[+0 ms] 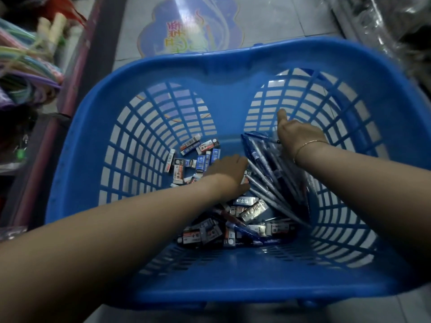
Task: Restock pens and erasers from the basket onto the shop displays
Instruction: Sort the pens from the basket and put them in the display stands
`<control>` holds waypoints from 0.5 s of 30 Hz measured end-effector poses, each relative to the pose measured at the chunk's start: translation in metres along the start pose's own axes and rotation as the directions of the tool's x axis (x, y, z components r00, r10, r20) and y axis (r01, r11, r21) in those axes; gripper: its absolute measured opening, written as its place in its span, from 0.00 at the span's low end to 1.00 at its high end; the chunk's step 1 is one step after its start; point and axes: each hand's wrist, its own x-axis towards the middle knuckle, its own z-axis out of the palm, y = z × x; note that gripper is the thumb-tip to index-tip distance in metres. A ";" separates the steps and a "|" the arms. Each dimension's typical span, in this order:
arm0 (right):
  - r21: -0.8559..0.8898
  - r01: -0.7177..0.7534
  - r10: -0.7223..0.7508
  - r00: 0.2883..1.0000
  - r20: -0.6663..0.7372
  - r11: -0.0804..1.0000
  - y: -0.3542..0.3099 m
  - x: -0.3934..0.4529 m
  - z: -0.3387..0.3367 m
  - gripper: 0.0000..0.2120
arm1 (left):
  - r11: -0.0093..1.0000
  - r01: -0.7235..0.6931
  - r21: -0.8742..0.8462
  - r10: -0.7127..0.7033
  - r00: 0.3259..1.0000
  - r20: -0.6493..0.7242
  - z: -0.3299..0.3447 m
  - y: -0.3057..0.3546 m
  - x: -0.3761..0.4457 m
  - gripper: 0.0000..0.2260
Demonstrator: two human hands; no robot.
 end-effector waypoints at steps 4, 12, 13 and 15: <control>-0.056 -0.013 0.013 1.000 -0.010 0.998 0.006 0.001 0.000 0.29 | 0.992 0.039 -0.118 -0.039 0.999 0.006 0.006 0.003 0.000 0.15; -0.115 -0.137 0.165 0.945 0.283 0.984 0.001 -0.005 -0.016 0.24 | 0.881 0.210 0.424 -0.196 0.978 -0.076 -0.009 -0.035 0.006 0.23; -0.104 -0.156 0.182 0.926 0.330 0.982 0.001 -0.006 -0.019 0.21 | 0.854 0.231 0.465 -0.213 0.973 -0.092 -0.012 -0.040 0.006 0.21; -0.026 -0.207 0.198 0.879 0.433 0.978 0.002 -0.005 -0.022 0.06 | 0.823 0.295 0.486 -0.272 0.955 -0.118 -0.018 -0.050 0.006 0.18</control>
